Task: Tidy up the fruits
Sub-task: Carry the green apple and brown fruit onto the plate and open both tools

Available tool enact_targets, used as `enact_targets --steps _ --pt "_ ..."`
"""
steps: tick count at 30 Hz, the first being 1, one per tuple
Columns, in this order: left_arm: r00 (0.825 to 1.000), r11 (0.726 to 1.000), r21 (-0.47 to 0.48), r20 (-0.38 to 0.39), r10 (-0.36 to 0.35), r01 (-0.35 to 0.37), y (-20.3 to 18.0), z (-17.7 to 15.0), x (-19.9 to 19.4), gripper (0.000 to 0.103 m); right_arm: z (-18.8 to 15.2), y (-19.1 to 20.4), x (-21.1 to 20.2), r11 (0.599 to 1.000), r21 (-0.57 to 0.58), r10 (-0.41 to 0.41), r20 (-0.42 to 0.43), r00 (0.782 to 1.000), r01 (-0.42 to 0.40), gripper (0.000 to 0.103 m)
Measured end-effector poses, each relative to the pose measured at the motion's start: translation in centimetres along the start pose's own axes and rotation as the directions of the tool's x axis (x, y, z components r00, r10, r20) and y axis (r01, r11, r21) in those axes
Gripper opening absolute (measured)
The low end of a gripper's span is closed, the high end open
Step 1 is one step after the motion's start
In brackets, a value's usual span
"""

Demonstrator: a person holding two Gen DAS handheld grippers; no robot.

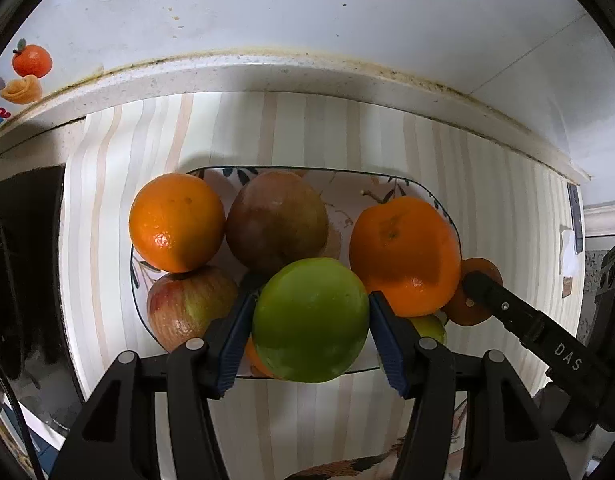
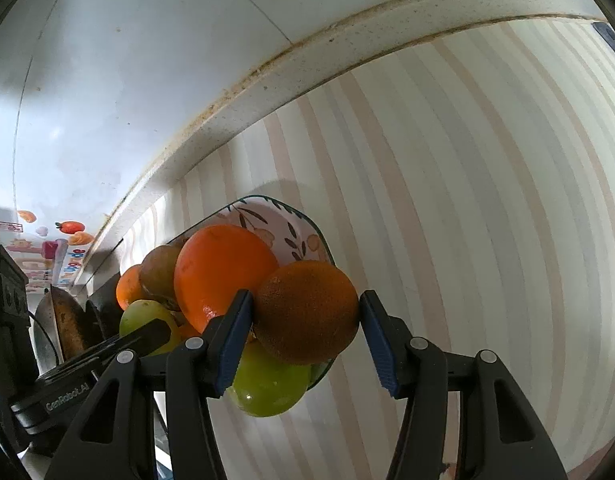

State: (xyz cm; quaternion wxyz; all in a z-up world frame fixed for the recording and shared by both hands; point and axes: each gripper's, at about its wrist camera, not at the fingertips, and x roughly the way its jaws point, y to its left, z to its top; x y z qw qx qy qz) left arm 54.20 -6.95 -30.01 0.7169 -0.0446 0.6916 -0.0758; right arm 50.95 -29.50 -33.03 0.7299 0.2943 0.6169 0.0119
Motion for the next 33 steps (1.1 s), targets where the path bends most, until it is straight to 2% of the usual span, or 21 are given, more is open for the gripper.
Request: enact_targets --steps 3,5,7,9,14,16,19,23,25,27,31,33 --pt "1.000 1.000 -0.011 0.004 0.001 -0.001 0.1 0.2 0.1 0.056 0.4 -0.3 0.4 0.999 0.018 0.026 -0.010 1.000 -0.026 0.059" --pt "1.000 1.000 -0.017 0.012 -0.004 0.004 0.1 0.2 0.1 0.062 0.5 -0.3 0.4 0.999 0.017 0.029 -0.016 0.999 -0.028 0.059" --pt "0.999 1.000 -0.021 0.029 -0.014 0.014 0.2 0.2 -0.3 0.077 0.7 -0.3 0.7 0.999 0.019 0.039 -0.029 0.999 -0.038 0.067" --pt "0.999 1.000 -0.016 0.037 -0.017 0.017 0.1 0.3 -0.5 0.086 0.7 -0.3 0.9 0.999 0.014 0.032 -0.041 0.999 -0.031 0.071" --pt "0.999 1.000 -0.013 0.048 -0.008 0.008 -0.1 0.2 -0.7 0.086 0.7 -0.1 1.1 1.000 0.004 0.027 -0.047 0.999 -0.027 0.074" --pt "0.999 1.000 -0.013 0.053 -0.002 0.003 -0.1 0.0 -0.9 0.086 0.7 -0.2 1.0 1.000 0.002 0.022 -0.049 0.999 -0.022 0.084" --pt "0.997 1.000 -0.016 0.072 0.007 -0.006 0.1 -0.4 -1.5 0.086 0.6 -0.2 0.7 1.000 -0.006 0.002 -0.047 0.999 -0.002 0.093" --pt "0.994 0.999 -0.033 0.108 0.029 -0.025 0.6 -1.5 -2.7 0.086 0.3 0.0 -0.2 1.000 -0.021 -0.013 -0.032 0.999 0.012 0.094" --pt "0.990 0.999 -0.042 0.135 0.040 -0.035 1.0 -2.3 -3.5 0.086 -0.1 0.4 -1.2 0.998 -0.053 -0.045 -0.002 0.999 0.045 0.094" --pt "0.983 0.997 -0.056 0.170 0.064 -0.055 1.6 -3.6 -4.6 0.086 -0.8 1.5 -2.8 0.986 -0.118 -0.112 0.053 0.992 0.118 0.096" --pt "0.966 0.991 -0.065 0.226 0.125 -0.113 2.5 -6.7 -6.1 0.086 -3.6 4.0 -5.2 0.943 -0.242 -0.199 0.144 0.969 0.229 0.097" --pt "0.964 0.990 -0.074 0.231 0.134 -0.120 2.9 -8.1 -6.5 0.086 -5.5 5.1 -6.1 0.918 -0.284 -0.231 0.181 0.956 0.275 0.097"
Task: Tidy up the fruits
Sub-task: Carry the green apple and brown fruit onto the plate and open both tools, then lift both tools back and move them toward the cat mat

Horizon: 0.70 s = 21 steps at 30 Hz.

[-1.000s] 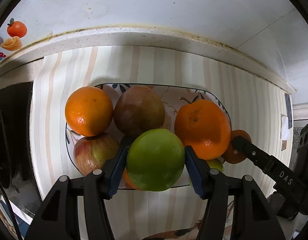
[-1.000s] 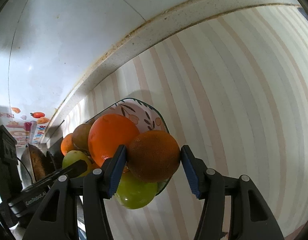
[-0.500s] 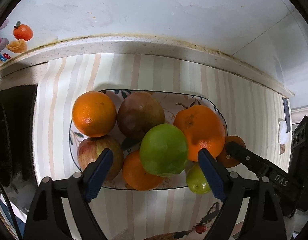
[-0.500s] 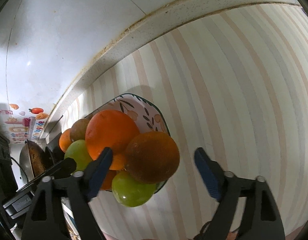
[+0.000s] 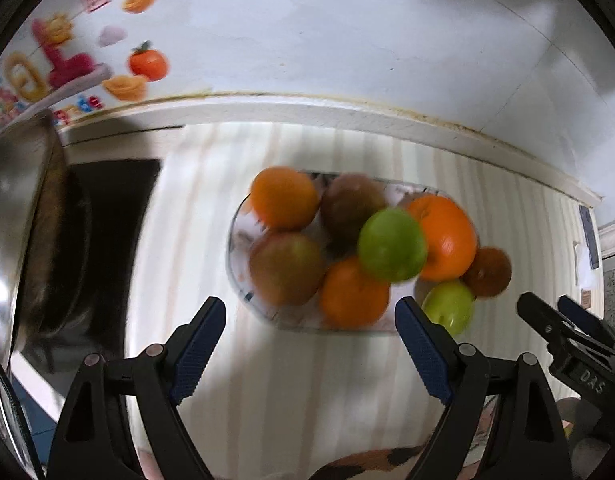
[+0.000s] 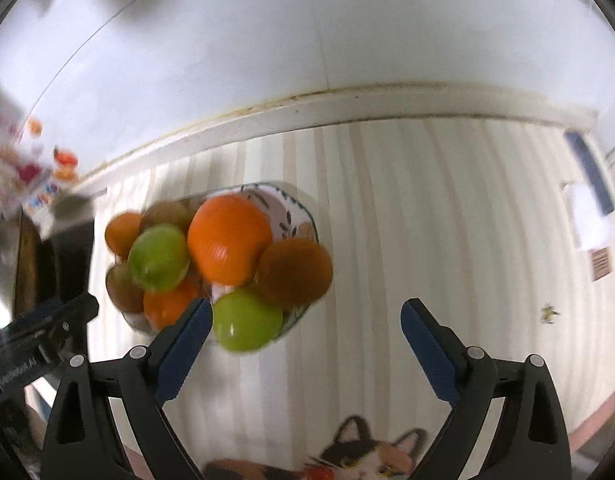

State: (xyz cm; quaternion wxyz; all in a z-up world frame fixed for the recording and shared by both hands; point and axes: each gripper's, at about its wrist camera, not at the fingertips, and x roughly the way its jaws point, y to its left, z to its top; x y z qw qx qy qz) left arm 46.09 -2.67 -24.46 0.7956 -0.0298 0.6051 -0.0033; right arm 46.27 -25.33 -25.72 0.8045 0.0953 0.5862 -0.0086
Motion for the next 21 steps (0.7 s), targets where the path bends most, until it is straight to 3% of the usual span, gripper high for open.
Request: enact_targets --steps 10,21 --pt "0.997 1.000 0.002 0.082 -0.012 0.012 1.0 -5.6 -5.7 0.086 -5.0 2.7 -8.0 0.997 -0.063 -0.041 0.128 0.991 0.049 0.097" --pt "0.970 0.997 0.077 0.240 -0.048 0.030 0.9 -10.2 -15.3 0.086 -10.4 3.3 -18.5 0.996 -0.067 -0.039 0.266 0.963 0.059 0.097"
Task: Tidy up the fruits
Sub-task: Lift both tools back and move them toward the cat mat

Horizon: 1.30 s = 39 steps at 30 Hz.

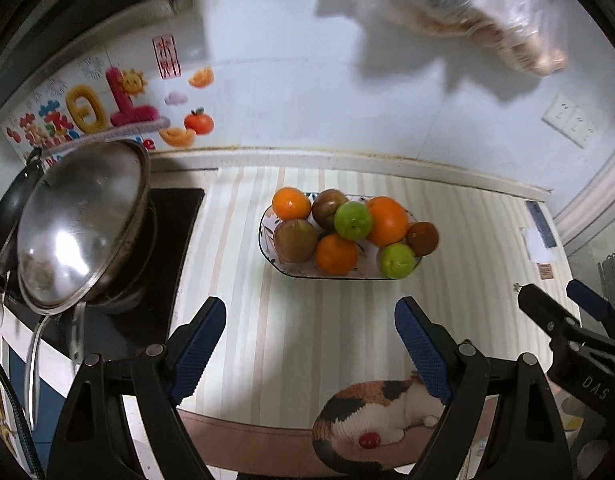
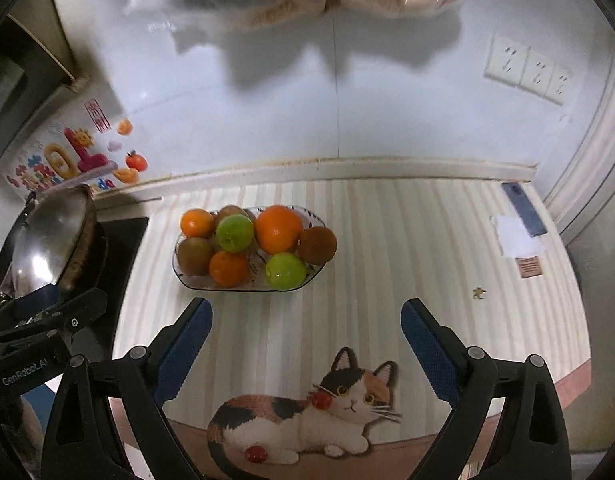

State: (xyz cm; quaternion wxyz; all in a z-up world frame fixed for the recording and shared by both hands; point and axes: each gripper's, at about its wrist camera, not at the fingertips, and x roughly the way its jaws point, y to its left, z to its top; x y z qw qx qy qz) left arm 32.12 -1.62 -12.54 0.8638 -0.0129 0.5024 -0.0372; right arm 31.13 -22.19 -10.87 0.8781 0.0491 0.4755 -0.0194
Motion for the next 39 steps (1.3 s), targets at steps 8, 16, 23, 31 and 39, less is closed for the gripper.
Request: enact_targets --steps 8,16,23,31,39 --pt "0.998 1.000 0.028 0.056 -0.006 0.004 0.3 -2.1 -4.4 0.086 -1.4 0.9 -6.4 1.000 -0.013 0.013 0.066 0.998 -0.012 0.097" --pt "0.996 0.999 0.038 0.092 -0.017 0.013 0.2 -3.6 -7.2 0.086 -2.7 1.8 -10.7 1.000 -0.028 0.010 0.121 0.993 -0.007 0.097" --pt "0.996 0.999 0.032 0.086 -0.029 0.026 0.0 -4.1 -7.4 0.086 -3.3 1.8 -10.6 0.999 -0.014 0.036 0.106 0.994 -0.035 0.098" --pt "1.000 0.998 0.057 -0.025 -0.012 0.014 -1.1 -4.7 -2.6 0.101 -4.5 -2.0 -4.9 0.996 0.082 0.046 -0.033 0.998 -0.043 0.098" --pt "0.949 0.993 0.100 -0.315 -0.030 0.065 -3.6 -8.3 6.9 0.101 -9.4 -6.1 5.4 0.986 0.163 0.087 -0.258 0.962 -0.045 0.095"
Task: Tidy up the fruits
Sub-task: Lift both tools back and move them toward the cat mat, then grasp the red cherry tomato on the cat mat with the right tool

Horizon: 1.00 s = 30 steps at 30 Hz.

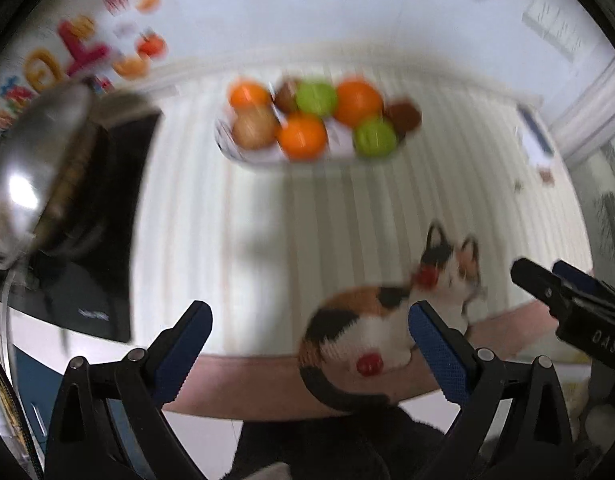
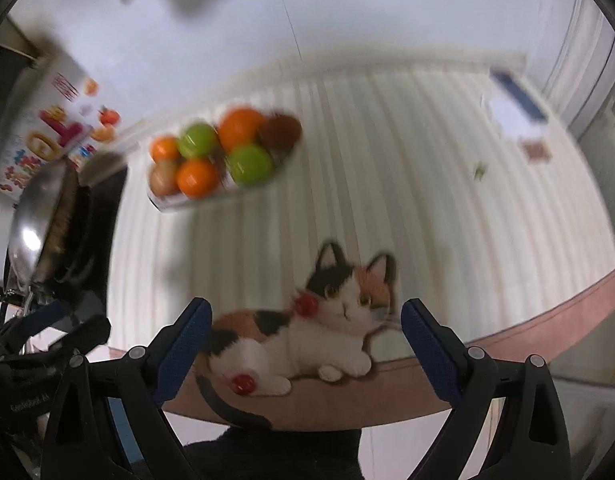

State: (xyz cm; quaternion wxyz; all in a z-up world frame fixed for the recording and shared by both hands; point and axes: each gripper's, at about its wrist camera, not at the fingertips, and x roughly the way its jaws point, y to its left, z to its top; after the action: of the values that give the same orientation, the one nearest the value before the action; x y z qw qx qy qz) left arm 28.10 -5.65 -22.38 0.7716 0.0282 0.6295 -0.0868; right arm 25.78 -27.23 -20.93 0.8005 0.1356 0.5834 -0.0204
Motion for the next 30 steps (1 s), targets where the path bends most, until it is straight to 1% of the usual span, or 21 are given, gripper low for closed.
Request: enact_targets --steps 1,2,3,4,5,6,9,10,11,12,13,14,15,16,18,19,21,23,28,30 --pt "0.999 1.000 0.003 -0.035 -0.014 0.014 -0.3 -0.2 1.0 0.101 -0.2 -0.6 1.4 1.000 0.014 0.018 -0.031 0.999 -0.017 0.087" --pt "0.995 0.999 0.006 -0.095 -0.033 0.033 -0.7 -0.6 2.8 0.101 -0.4 -1.1 2.5 0.999 0.028 0.032 -0.056 0.998 -0.030 0.083" --pt "0.989 0.999 0.007 -0.138 -0.049 0.050 -1.1 -1.0 4.1 0.101 -0.6 -1.5 3.5 0.999 0.037 0.037 -0.076 0.996 -0.035 0.075" --pt "0.984 0.998 0.009 -0.167 -0.057 0.059 -1.4 -1.2 5.0 0.099 -0.8 -1.9 4.4 0.999 0.039 0.042 -0.093 0.995 -0.038 0.072" --pt "0.977 0.997 0.011 -0.201 -0.072 0.076 -1.8 -1.6 6.0 0.099 -0.9 -2.2 4.9 0.998 0.042 0.044 -0.099 0.994 -0.040 0.071" --pt "0.965 0.996 0.009 -0.246 -0.086 0.091 -2.2 -2.1 7.3 0.095 -1.1 -2.4 5.5 0.998 0.045 0.048 -0.106 0.993 -0.043 0.071" --pt "0.939 0.991 -0.007 -0.321 -0.125 0.130 -3.0 -3.2 9.9 0.092 -1.3 -3.0 6.9 0.998 0.049 0.053 -0.131 0.990 -0.047 0.071" --pt "0.932 0.991 -0.008 -0.338 -0.131 0.136 -3.3 -3.5 10.5 0.090 -1.3 -3.2 7.2 0.998 0.048 0.055 -0.137 0.989 -0.048 0.071" --pt "0.925 0.989 -0.012 -0.354 -0.141 0.146 -3.7 -3.7 11.1 0.087 -1.3 -3.3 7.7 0.998 0.045 0.054 -0.145 0.988 -0.048 0.071" --pt "0.919 0.988 -0.016 -0.367 -0.146 0.151 -3.9 -4.0 11.7 0.079 -1.3 -3.3 8.0 0.998 0.043 0.053 -0.151 0.987 -0.047 0.071" --pt "0.915 0.988 -0.015 -0.374 -0.148 0.154 -4.2 -4.1 12.1 0.074 -1.2 -3.4 8.4 0.998 0.043 0.053 -0.157 0.986 -0.047 0.071" --pt "0.913 0.988 -0.013 -0.380 -0.149 0.156 -4.6 -4.3 12.5 0.071 -1.1 -3.5 8.7 0.998 0.044 0.053 -0.162 0.985 -0.047 0.071" --pt "0.913 0.988 -0.009 -0.381 -0.147 0.155 -4.9 -4.4 13.0 0.064 -1.0 -3.4 8.9 0.998 0.043 0.053 -0.166 0.985 -0.046 0.071" --pt "0.913 0.988 -0.008 -0.380 -0.148 0.157 -5.2 -4.4 13.4 0.053 -0.9 -3.5 9.2 0.998 0.041 0.052 -0.169 0.984 -0.046 0.071" --pt "0.911 0.987 -0.005 -0.386 -0.148 0.159 -5.6 -4.5 14.0 0.038 -0.6 -3.5 9.5 0.998 0.037 0.052 -0.172 0.984 -0.047 0.071" --pt "0.918 0.986 -0.002 -0.364 -0.155 0.166 -5.7 -4.4 13.7 0.029 -0.4 -3.5 9.7 0.998 0.034 0.052 -0.174 0.983 -0.046 0.070" --pt "0.919 0.986 0.015 -0.364 -0.148 0.165 -6.1 -4.1 13.7 0.015 0.0 -3.3 9.9 0.998 0.027 0.053 -0.177 0.983 -0.049 0.067" --pt "0.923 0.986 -0.004 -0.351 -0.158 0.167 -5.7 -3.7 13.3 0.011 0.3 -3.2 10.0 0.999 0.015 0.054 -0.176 0.983 -0.052 0.067" --pt "0.944 0.987 -0.073 -0.292 -0.156 0.141 -3.3 -1.7 11.9 0.010 0.8 -2.4 11.2 0.998 -0.014 0.059 -0.193 0.979 -0.063 0.066" --pt "0.947 0.984 -0.118 -0.275 -0.164 0.136 -1.9 -0.7 11.8 0.010 0.8 -2.0 12.1 0.997 -0.026 0.061 -0.203 0.977 -0.068 0.062"
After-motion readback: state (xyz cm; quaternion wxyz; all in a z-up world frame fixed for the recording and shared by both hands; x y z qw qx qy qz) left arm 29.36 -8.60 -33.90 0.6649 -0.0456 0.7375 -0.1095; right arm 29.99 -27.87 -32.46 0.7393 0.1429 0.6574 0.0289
